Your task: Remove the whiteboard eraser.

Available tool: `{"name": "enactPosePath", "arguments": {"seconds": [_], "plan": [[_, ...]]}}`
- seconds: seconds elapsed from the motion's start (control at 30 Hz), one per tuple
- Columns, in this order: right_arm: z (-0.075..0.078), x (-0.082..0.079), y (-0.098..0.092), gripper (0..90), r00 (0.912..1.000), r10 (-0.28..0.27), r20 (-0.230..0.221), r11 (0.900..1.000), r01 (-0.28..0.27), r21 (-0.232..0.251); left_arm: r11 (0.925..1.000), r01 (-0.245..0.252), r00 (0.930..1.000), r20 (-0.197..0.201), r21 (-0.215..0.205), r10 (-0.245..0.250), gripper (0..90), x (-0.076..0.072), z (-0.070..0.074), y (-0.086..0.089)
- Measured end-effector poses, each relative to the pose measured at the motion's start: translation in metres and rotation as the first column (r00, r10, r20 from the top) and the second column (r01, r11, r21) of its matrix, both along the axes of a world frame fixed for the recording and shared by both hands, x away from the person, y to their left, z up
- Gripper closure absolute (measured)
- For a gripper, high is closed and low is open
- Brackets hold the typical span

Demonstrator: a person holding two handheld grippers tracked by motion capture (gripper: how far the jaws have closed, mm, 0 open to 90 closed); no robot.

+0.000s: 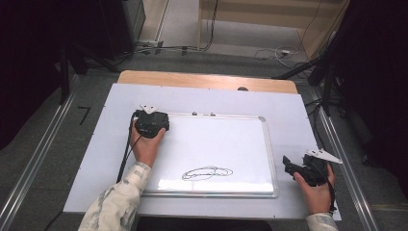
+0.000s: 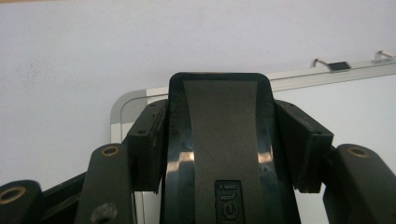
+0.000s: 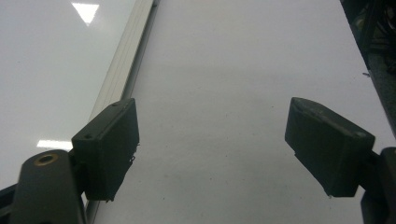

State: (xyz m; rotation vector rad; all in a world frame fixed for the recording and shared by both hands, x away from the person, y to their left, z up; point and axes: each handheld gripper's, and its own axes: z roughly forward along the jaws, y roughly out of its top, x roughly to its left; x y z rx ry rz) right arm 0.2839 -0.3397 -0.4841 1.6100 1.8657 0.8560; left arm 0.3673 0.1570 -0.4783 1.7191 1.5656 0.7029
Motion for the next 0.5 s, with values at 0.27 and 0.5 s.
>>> {"name": "enactPosePath", "arguments": {"seconds": [0.27, 0.5], "plan": [[0.000, 0.005, 0.006, 16.2, 0.9999, 0.011, -0.006, 1.000, -0.011, 0.003, 0.9995, 0.031, 0.9995, 0.005, -0.011, -0.031, 41.1, -0.013, 0.010, 0.001], [0.000, 0.005, 0.007, 16.2, 0.9998, 0.019, -0.002, 1.000, -0.019, 0.002, 0.9985, 0.054, 0.9985, 0.005, -0.007, -0.054, 41.1, -0.023, 0.014, -0.001]]}}
